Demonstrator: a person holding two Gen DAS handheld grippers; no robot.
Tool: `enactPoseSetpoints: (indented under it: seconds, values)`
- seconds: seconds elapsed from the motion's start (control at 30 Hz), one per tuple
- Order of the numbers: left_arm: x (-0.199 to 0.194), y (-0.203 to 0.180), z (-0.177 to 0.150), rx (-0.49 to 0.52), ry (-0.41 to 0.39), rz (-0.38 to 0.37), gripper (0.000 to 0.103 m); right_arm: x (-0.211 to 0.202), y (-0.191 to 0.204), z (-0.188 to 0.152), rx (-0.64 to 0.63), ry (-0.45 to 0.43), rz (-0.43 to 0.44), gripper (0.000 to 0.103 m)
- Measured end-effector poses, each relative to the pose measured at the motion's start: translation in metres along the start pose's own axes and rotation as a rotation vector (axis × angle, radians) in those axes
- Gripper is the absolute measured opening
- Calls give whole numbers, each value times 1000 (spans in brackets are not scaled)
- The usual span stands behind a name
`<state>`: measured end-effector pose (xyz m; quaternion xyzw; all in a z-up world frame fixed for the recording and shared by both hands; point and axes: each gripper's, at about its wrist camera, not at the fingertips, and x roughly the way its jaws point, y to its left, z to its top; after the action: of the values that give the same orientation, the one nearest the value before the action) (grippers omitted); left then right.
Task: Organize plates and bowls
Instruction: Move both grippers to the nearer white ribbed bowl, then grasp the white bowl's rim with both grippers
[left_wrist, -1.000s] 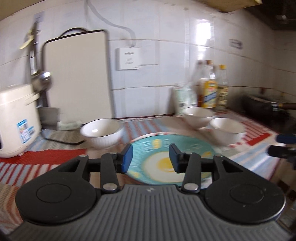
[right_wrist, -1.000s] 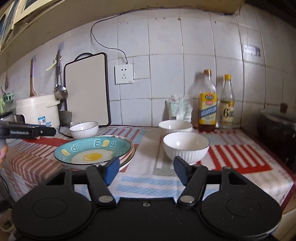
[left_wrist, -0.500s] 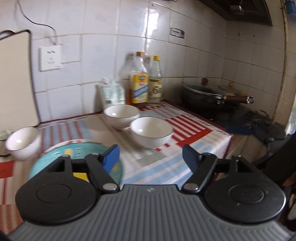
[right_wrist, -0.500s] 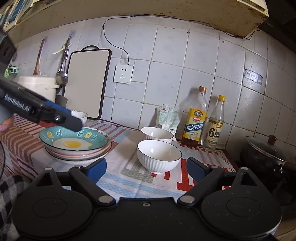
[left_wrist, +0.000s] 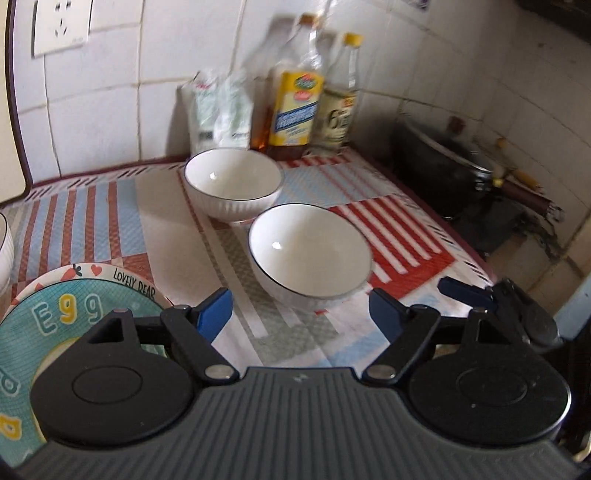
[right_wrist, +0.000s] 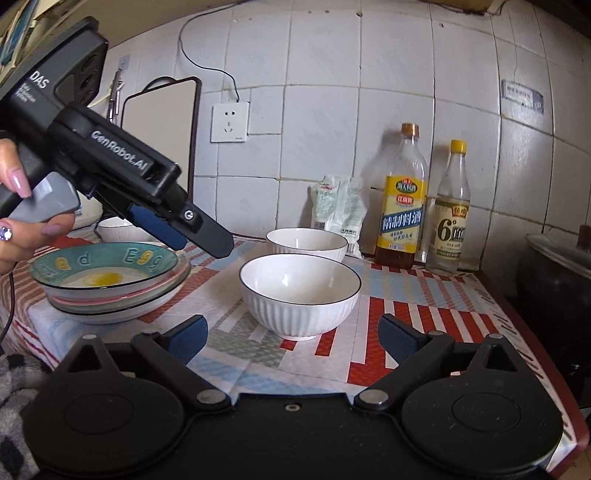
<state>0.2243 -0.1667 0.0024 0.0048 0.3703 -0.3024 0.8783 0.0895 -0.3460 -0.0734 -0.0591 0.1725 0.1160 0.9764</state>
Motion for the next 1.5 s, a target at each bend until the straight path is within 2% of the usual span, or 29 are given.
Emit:
enactPoseSetpoints:
  seconds: [0.13,0.27,0.37,0.53,0.63,0.7,0.8,0.9,1.17,1.3,1.5]
  values:
    - [27,4,18,-8,51,30,70,25,-7,2,27,9,-2,100]
    - [51,7,31,-19,92,51,64,51,-7,5,-11,36,-6,100]
    - [65,8,36,-24,96,59,64,67,-9,5,16,57,-4,100]
    - [81,12,41,-38,102,71,55,83,-10,5,20,81,12,100]
    - [85,14,40,-36,107,69,47,91,-11,6,20,98,24,101]
    - [88,17,40,-34,105,72,37,95,-12,6,24,105,32,101]
    - [91,19,38,-32,116,69,27,100,-9,5,17,106,28,102]
    - [91,18,35,-1,101,84,21,101,-8,6,36,101,19,103]
    - [80,14,22,63,81,105,20,88,-3,6,110,50,25,102]
    - [70,13,13,97,83,100,21,77,10,7,49,50,8,102]
    - [48,4,-7,159,55,122,21,59,21,5,45,44,18,102]
